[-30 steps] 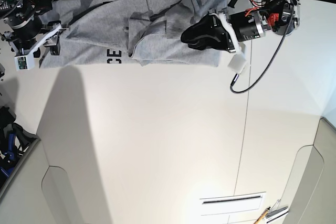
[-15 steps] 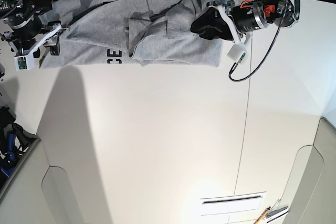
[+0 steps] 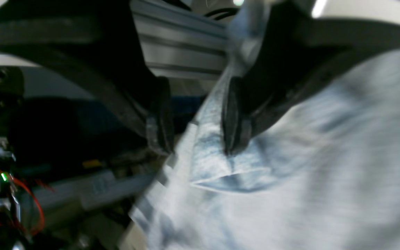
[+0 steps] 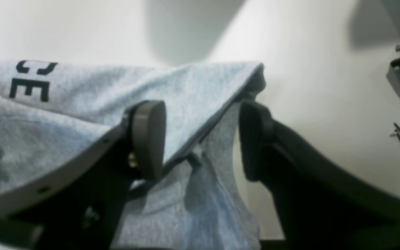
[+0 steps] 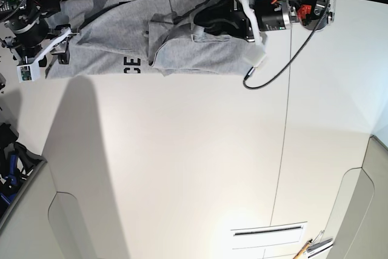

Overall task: Fold the T-shirt properly
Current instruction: 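Grasp the shirt's hem end with the left gripper, then fold the hem end toward the collar with the left gripper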

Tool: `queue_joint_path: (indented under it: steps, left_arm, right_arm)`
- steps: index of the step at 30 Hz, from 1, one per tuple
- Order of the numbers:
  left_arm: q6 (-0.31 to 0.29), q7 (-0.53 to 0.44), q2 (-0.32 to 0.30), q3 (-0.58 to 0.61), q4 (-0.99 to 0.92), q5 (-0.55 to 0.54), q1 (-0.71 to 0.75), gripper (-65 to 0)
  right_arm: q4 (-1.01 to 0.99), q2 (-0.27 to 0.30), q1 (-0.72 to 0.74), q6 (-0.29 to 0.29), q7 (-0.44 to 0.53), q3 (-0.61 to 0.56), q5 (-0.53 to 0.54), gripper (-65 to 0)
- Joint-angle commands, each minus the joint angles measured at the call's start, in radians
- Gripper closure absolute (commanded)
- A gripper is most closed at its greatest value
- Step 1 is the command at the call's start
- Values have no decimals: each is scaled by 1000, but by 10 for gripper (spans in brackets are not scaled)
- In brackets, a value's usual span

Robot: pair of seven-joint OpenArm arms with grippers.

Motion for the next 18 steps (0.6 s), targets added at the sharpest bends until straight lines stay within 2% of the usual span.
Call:
queue_joint_path:
  steps: [1,5,9,14,18]
  left_arm:
    - [-9,-7,-2,27,18,-12,-2,-275]
    - [-9,-37,0,121,18,53,-5,-275]
    - [-9,-36,0,144,41,50,-10,-275]
    - [-9,-26,-1,103,212,57,0,-275]
    - [-9,-39,-1,10,324,204,10,-275]
  right_arm:
    - [14,11,2,-4,24,6,6,-334]
    - [14,11,2,-4,23,6,6,-334]
    - [14,11,2,-4,24,6,6,-334]
    - [14,11,2,-4,24,6,6,-334]
    - [14,11,2,-4,23,6,6,-334]
